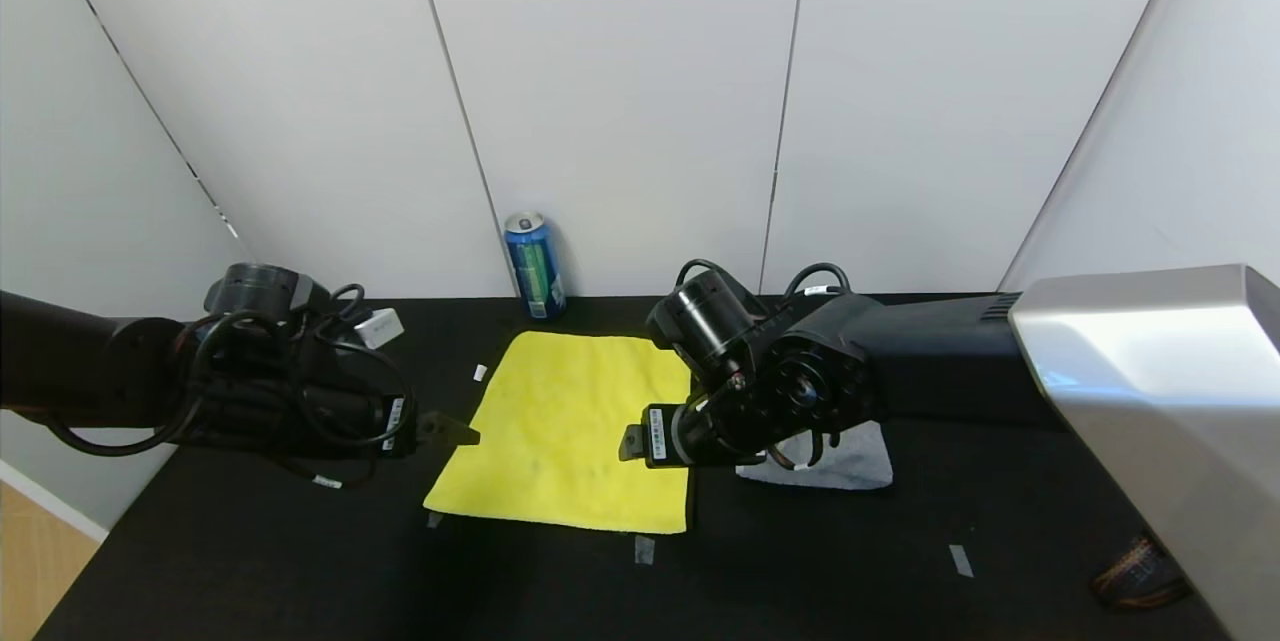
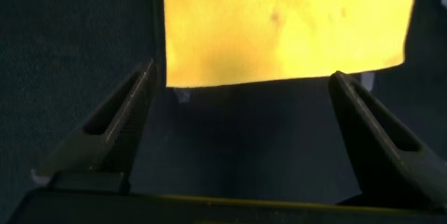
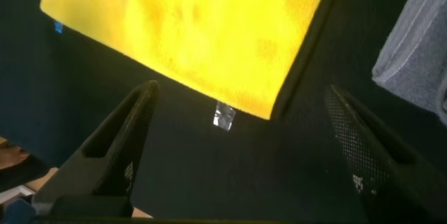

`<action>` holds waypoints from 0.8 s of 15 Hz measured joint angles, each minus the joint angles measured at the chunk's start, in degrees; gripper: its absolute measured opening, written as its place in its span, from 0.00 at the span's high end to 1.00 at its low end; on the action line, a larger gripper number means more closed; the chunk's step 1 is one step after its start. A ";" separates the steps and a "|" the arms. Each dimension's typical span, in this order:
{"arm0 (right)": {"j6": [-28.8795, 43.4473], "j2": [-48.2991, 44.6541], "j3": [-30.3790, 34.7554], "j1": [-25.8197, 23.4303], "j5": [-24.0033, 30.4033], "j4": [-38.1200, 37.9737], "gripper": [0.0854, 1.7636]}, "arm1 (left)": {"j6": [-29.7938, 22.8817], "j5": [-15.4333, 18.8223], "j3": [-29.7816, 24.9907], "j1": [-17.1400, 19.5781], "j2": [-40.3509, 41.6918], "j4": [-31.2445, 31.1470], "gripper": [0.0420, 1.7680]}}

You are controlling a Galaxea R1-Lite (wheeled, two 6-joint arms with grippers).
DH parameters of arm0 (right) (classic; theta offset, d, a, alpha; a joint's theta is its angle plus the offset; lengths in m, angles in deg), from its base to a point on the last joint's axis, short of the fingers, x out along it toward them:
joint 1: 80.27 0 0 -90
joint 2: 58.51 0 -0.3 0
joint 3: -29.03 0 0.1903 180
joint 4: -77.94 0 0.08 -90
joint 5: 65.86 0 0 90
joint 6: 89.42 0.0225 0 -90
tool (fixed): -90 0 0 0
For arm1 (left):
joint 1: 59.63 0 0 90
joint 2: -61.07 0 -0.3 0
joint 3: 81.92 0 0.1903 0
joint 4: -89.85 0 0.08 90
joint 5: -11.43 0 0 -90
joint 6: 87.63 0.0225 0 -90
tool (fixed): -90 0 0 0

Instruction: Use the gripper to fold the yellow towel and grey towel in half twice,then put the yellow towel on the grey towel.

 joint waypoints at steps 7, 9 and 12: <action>1.28 -0.44 0.33 0.30 0.09 -2.05 0.03 | 6.88 -0.11 -1.68 2.88 -5.23 -0.05 0.03; 1.30 -0.74 0.35 0.39 0.11 -2.05 0.03 | 7.64 -0.11 -1.74 3.18 -6.36 0.02 0.03; 1.37 -1.04 0.38 0.39 0.09 -2.02 0.03 | 8.16 -0.10 -1.74 3.12 -7.98 0.00 0.03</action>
